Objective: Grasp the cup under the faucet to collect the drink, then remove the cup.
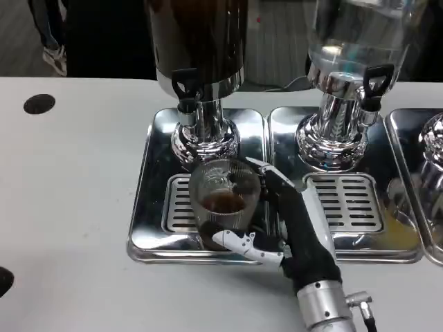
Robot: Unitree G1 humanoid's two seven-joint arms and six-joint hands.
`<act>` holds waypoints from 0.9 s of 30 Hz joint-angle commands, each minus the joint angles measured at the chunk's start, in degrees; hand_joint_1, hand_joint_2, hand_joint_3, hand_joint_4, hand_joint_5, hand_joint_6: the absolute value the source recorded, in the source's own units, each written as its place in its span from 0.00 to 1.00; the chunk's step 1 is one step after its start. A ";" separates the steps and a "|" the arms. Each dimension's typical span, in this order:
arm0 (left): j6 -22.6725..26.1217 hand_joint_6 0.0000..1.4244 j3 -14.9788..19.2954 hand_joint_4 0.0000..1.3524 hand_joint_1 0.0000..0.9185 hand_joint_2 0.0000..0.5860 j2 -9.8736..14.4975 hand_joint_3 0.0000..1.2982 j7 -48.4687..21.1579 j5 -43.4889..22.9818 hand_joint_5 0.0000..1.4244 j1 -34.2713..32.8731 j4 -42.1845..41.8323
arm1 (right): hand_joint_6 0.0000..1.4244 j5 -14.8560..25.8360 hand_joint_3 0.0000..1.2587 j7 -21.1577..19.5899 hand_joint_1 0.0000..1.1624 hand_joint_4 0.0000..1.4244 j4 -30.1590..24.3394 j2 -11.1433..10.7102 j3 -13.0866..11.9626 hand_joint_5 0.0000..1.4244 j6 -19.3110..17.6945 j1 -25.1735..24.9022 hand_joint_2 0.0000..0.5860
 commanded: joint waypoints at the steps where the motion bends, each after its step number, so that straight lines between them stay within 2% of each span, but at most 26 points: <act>1: 0.60 0.00 -0.37 0.00 0.00 0.00 -0.33 0.00 0.16 0.44 0.00 -0.15 -0.99 | 0.25 0.47 0.29 0.51 0.78 0.29 -3.83 -0.38 -0.75 0.30 -1.62 1.85 0.33; 16: 0.54 0.00 -0.37 0.00 0.00 0.00 -0.57 0.00 0.13 0.57 0.00 0.08 -1.48 | 0.25 0.52 0.30 2.42 0.77 0.30 -11.24 -2.43 -1.41 0.30 -3.03 9.32 0.33; 27: 1.10 0.00 -0.70 0.00 0.00 0.00 -0.51 0.00 0.06 1.01 0.00 -0.21 -2.10 | 0.26 0.95 0.30 3.62 0.77 0.30 -15.82 -4.31 -2.18 0.31 -5.86 15.55 0.33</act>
